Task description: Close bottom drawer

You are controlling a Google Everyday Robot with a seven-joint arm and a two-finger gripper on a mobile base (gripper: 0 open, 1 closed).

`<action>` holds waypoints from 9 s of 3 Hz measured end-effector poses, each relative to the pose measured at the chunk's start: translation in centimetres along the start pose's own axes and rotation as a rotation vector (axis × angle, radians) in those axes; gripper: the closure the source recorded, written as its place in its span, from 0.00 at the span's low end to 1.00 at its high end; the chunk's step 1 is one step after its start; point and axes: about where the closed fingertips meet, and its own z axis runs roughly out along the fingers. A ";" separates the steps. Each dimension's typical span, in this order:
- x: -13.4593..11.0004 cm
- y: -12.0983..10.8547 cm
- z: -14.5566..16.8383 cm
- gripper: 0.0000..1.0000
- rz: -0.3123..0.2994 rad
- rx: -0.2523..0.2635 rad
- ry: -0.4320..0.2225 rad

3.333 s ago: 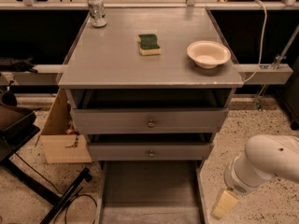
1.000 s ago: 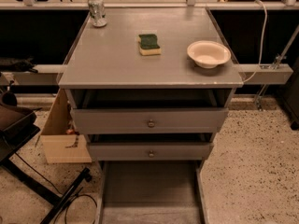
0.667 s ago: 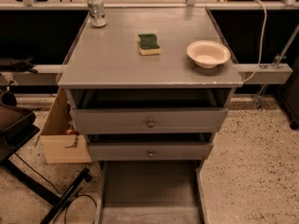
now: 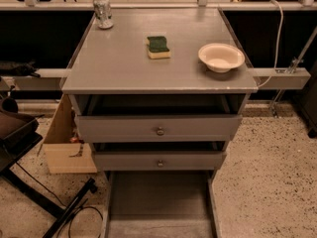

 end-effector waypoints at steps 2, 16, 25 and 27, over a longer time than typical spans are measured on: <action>-4.7 -0.8 6.0 1.00 -0.054 -0.124 -0.229; -28.5 -20.9 8.2 0.81 -0.354 0.105 -0.211; -29.5 -17.8 -4.3 1.00 -0.430 0.281 -0.128; -29.0 -13.9 -22.6 1.00 -0.398 0.610 -0.004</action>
Offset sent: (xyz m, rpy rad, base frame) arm 0.0754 0.0909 -0.0048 0.3662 -0.1374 0.0123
